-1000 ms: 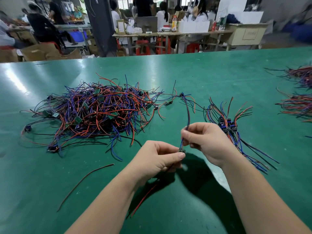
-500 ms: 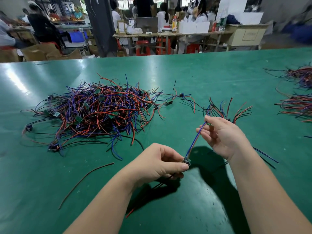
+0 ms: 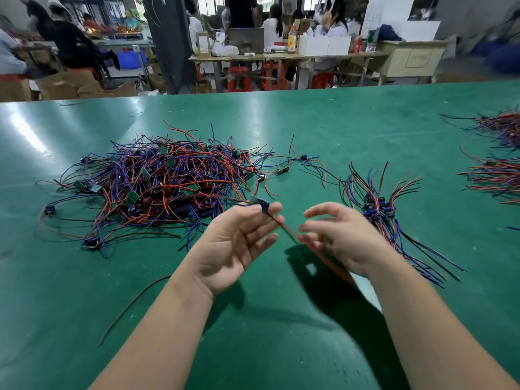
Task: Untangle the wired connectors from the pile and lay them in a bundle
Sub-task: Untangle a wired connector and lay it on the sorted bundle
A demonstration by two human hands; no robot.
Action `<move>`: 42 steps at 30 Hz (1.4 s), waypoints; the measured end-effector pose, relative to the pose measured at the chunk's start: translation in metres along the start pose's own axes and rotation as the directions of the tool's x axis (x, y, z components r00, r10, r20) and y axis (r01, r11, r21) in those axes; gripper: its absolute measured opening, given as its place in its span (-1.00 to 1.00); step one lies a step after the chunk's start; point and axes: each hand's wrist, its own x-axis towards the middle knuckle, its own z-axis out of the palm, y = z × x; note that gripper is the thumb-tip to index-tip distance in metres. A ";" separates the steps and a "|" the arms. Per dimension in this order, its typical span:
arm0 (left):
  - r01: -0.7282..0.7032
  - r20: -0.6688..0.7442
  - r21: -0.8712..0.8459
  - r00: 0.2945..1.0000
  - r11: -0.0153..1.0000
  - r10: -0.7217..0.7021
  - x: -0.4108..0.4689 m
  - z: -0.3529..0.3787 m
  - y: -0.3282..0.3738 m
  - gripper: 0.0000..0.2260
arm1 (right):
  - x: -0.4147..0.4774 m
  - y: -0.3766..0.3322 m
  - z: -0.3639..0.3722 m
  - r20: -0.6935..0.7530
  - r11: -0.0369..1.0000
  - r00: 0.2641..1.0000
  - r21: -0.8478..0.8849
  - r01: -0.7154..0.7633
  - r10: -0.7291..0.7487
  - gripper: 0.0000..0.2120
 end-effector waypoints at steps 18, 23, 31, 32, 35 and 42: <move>-0.396 0.162 0.411 0.918 0.821 0.362 0.004 0.010 -0.034 -0.78 | -0.006 -0.005 0.023 0.017 0.880 0.997 0.472 0.057 -0.074 -0.95; -0.163 0.084 0.430 0.986 0.888 0.141 0.006 0.001 -0.024 -0.87 | -0.008 -0.013 0.009 0.070 0.881 0.995 0.472 0.035 -0.077 -0.96; 0.003 -0.013 0.489 1.000 0.872 0.004 0.003 0.006 -0.032 -0.86 | -0.006 -0.003 0.006 0.057 0.996 0.997 -0.069 0.057 -0.053 -0.90; 0.034 -0.016 0.504 0.999 0.863 -0.030 0.004 0.004 -0.031 -0.88 | -0.004 -0.005 0.004 0.000 0.998 0.999 -0.050 0.048 -0.048 -0.91; 0.141 0.034 0.604 0.979 0.784 -0.203 0.000 0.004 -0.032 -0.94 | 0.000 -0.013 -0.011 -0.220 0.989 0.975 0.140 0.051 -0.019 -0.91; 0.172 0.033 0.650 0.967 0.740 -0.253 -0.003 0.002 -0.029 -0.84 | 0.007 -0.009 -0.010 -0.424 0.913 0.891 0.280 0.297 -0.160 -0.88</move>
